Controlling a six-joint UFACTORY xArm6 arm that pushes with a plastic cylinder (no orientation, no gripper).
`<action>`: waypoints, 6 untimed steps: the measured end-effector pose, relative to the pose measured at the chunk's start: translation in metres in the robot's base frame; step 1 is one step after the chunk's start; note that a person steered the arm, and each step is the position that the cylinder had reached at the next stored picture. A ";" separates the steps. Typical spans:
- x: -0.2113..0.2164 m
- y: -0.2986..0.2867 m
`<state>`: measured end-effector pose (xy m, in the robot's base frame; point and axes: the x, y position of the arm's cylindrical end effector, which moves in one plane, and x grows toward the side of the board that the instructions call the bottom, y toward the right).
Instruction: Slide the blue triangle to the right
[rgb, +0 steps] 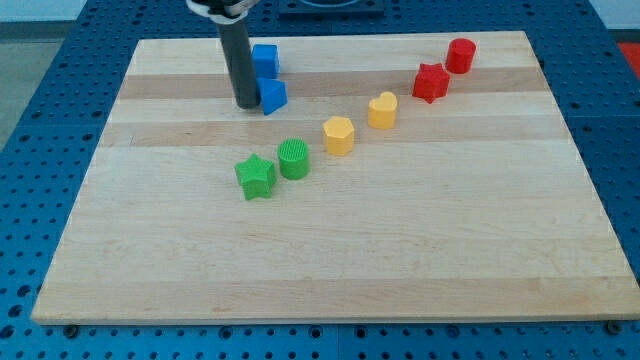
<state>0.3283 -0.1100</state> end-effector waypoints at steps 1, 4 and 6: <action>-0.005 0.000; -0.021 0.025; 0.002 0.012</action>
